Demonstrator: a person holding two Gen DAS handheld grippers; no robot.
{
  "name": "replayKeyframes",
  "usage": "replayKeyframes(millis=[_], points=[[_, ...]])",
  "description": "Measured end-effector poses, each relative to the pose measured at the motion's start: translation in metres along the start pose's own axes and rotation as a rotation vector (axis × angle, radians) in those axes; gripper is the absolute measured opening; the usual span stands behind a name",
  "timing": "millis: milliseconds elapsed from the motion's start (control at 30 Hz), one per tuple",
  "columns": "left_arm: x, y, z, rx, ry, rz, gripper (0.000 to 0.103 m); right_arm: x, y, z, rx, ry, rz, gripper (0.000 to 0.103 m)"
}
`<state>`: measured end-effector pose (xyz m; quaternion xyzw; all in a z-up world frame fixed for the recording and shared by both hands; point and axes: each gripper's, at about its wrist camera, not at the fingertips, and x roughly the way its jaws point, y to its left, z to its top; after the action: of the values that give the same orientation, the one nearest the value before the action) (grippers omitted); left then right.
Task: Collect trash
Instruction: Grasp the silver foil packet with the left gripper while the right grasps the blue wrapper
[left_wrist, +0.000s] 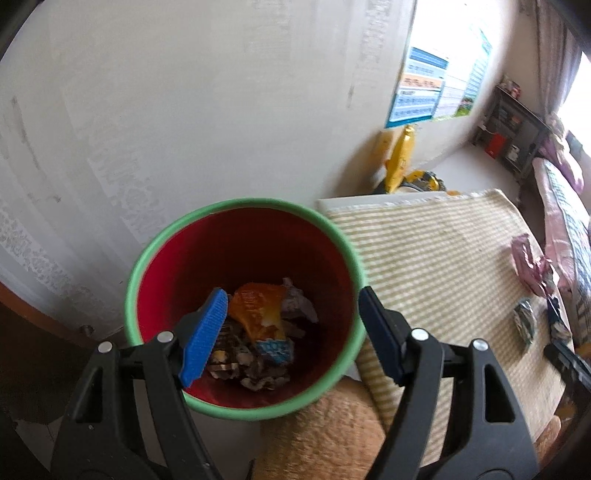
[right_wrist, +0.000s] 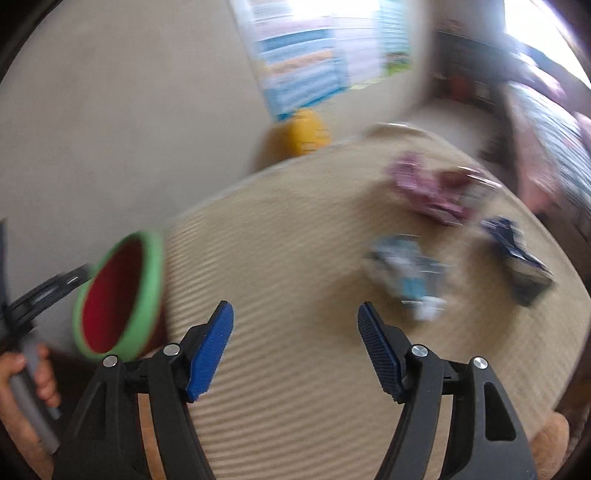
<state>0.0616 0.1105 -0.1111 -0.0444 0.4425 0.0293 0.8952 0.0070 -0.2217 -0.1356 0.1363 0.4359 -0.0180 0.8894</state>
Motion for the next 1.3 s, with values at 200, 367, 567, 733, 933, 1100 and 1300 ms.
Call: replayKeyframes(millis=[200,367,567,733,933,1100,1300], points=[[-0.004,-0.034,-0.004,0.072,0.014,-0.026,0.07,0.001,-0.106,0.021,0.132,-0.057,-0.269,0.072],[-0.012,-0.067,-0.01,0.137,0.025,-0.054,0.07,0.029,-0.163,0.03,0.158,0.013,-0.337,0.073],[-0.016,-0.109,-0.016,0.196,0.061,-0.118,0.07,0.049,-0.187,0.026,0.191,0.091,-0.251,0.029],[-0.01,-0.164,-0.026,0.277,0.098,-0.201,0.07,0.014,-0.174,-0.003,0.24,0.058,-0.148,0.011],[0.021,-0.243,-0.043,0.33,0.163,-0.294,0.069,-0.031,-0.154,-0.055,0.285,0.055,-0.089,0.012],[0.057,-0.3,-0.049,0.312,0.237,-0.316,0.066,-0.063,-0.151,-0.06,0.296,0.003,-0.08,0.014],[0.087,-0.34,-0.055,0.344,0.294,-0.277,0.05,-0.059,-0.142,-0.065,0.294,0.032,-0.032,0.016]])
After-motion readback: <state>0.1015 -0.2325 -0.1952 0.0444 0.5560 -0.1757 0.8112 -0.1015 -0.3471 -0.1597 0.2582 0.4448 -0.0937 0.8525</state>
